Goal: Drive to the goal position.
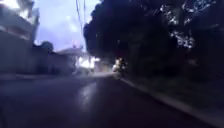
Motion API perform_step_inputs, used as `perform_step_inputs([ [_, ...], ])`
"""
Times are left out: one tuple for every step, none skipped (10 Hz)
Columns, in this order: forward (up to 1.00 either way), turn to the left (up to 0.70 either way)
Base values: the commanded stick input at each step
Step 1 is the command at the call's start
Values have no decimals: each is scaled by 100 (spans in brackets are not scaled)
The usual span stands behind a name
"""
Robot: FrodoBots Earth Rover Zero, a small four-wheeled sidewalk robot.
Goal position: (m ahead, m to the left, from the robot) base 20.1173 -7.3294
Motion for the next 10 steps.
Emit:
perform_step_inputs([
  [70,0],
  [70,0],
  [70,0],
  [70,0],
  [70,0],
  [70,0],
  [70,0],
  [70,0],
  [70,0],
  [70,0],
])
